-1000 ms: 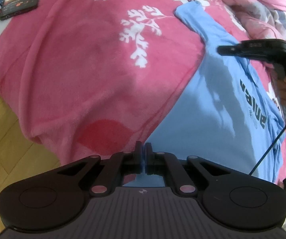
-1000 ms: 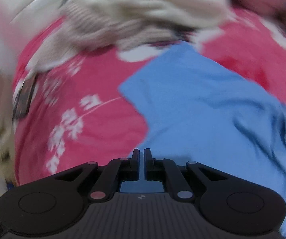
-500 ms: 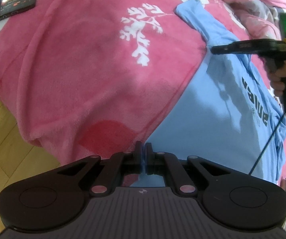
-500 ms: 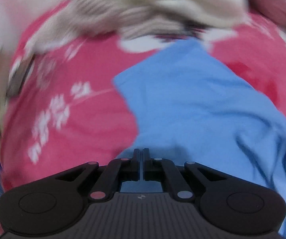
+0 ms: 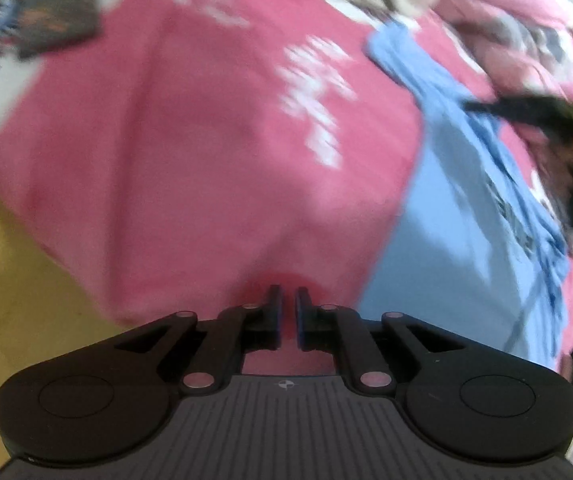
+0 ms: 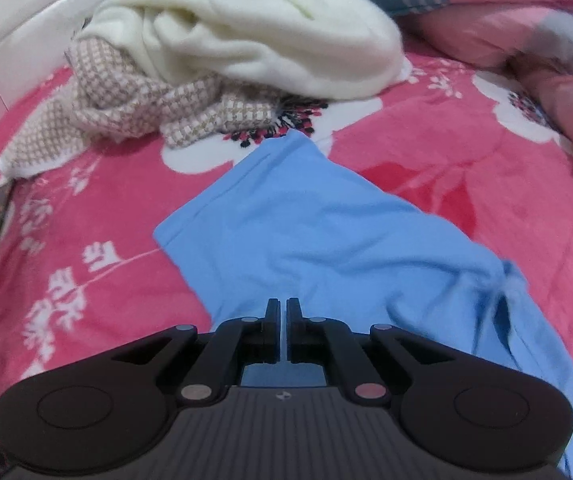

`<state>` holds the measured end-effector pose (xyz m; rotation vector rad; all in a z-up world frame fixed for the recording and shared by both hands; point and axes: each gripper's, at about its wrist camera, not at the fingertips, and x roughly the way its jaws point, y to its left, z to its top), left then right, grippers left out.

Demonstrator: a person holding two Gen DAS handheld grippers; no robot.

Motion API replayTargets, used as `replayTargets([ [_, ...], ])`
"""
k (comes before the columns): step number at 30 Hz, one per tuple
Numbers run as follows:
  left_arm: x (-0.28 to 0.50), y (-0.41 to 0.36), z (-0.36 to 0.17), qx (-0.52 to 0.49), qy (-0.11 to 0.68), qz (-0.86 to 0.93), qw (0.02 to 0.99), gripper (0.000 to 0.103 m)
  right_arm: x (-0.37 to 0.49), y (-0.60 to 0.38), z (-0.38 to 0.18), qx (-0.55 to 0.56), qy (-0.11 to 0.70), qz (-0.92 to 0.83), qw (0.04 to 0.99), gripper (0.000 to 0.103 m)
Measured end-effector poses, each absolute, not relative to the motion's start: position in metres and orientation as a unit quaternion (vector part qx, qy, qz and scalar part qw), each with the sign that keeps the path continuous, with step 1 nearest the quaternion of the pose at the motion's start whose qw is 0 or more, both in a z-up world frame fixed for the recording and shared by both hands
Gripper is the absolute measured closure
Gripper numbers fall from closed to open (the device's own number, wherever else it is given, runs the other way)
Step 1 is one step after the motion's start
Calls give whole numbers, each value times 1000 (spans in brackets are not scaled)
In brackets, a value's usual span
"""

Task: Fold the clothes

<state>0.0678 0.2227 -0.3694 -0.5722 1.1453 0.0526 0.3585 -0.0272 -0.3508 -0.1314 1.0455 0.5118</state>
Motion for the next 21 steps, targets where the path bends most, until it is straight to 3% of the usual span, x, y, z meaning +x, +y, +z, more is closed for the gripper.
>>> replayTargets([
  [3,62,247,-362,-272,533,37,800,95,348,-42,-343,-37,505,240,828,101],
  [5,61,249,-359,-271,545,13,793,87,336,-49,-338,-26,513,243,823,101],
  [12,68,192,-367,-222,589,-111,769,74,284,-67,-329,9,543,271,795,101],
  [21,57,168,-394,-116,699,-119,695,74,263,-113,-340,3,554,214,805,101],
])
